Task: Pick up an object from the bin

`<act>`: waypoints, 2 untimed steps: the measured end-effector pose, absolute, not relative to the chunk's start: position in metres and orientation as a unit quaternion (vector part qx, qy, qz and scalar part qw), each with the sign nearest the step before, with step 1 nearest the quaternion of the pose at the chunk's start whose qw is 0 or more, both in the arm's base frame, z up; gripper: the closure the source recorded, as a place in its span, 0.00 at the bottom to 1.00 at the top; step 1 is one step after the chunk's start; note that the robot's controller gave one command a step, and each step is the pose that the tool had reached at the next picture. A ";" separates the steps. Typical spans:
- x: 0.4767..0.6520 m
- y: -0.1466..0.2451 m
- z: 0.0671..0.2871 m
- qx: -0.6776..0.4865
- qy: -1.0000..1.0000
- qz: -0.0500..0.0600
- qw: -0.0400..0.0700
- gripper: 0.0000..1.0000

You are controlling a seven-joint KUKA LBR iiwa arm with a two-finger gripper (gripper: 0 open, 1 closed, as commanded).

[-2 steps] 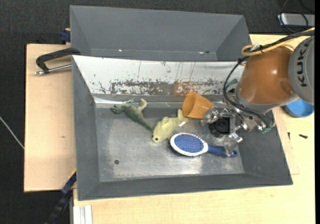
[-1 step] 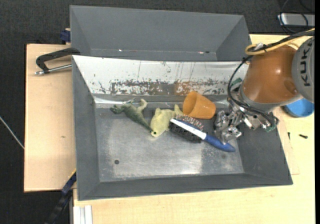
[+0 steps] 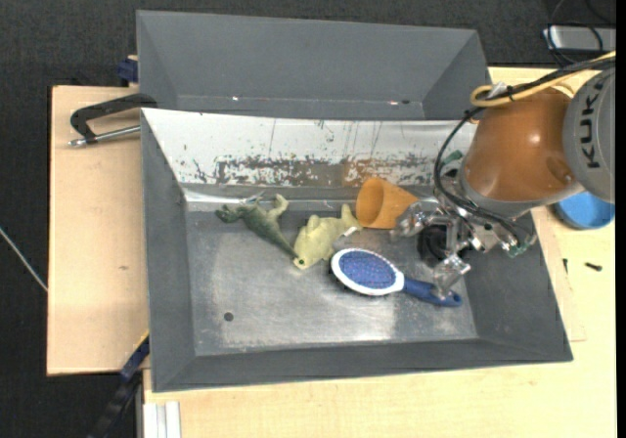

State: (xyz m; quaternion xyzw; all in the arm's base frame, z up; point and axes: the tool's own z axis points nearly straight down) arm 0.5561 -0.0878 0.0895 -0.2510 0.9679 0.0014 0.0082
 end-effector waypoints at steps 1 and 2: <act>0.507 -0.044 0.077 -0.338 0.941 0.002 -0.001 0.00; 0.509 -0.046 0.077 -0.336 0.942 0.000 0.001 1.00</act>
Offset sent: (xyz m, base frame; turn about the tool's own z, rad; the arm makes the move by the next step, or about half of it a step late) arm -0.0485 0.0412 -0.0126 -0.1797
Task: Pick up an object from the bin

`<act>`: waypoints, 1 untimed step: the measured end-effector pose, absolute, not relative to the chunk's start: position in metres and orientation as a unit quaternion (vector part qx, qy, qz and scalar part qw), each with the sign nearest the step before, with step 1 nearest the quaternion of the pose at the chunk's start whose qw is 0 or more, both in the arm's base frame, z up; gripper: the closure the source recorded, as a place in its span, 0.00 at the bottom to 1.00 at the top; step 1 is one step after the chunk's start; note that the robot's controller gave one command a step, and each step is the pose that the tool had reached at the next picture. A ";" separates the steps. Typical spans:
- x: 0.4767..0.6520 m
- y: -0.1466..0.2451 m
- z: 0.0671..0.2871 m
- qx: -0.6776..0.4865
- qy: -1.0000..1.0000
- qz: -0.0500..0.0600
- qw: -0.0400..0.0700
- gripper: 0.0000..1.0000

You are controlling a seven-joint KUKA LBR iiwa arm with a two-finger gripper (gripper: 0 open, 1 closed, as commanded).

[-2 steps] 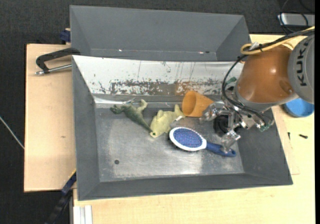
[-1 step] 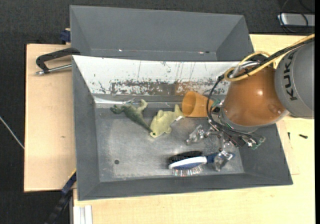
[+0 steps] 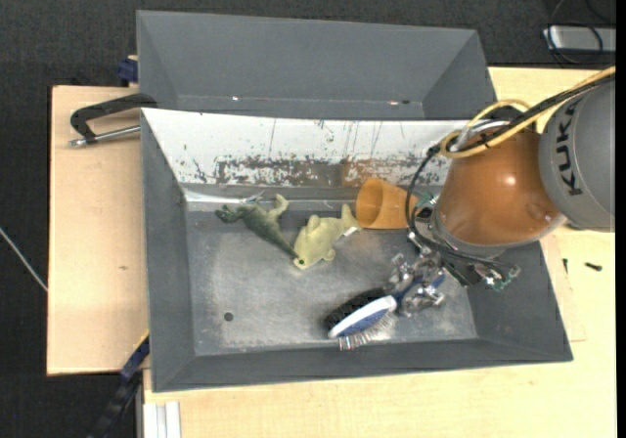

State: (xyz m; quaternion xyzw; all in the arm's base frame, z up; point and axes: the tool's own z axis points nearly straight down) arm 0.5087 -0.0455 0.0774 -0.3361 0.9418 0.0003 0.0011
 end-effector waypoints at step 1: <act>0.516 -0.042 0.237 -0.328 0.945 -0.002 0.007 1.00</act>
Offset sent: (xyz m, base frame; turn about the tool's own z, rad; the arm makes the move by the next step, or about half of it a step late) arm 0.0049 0.0031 0.1547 0.0154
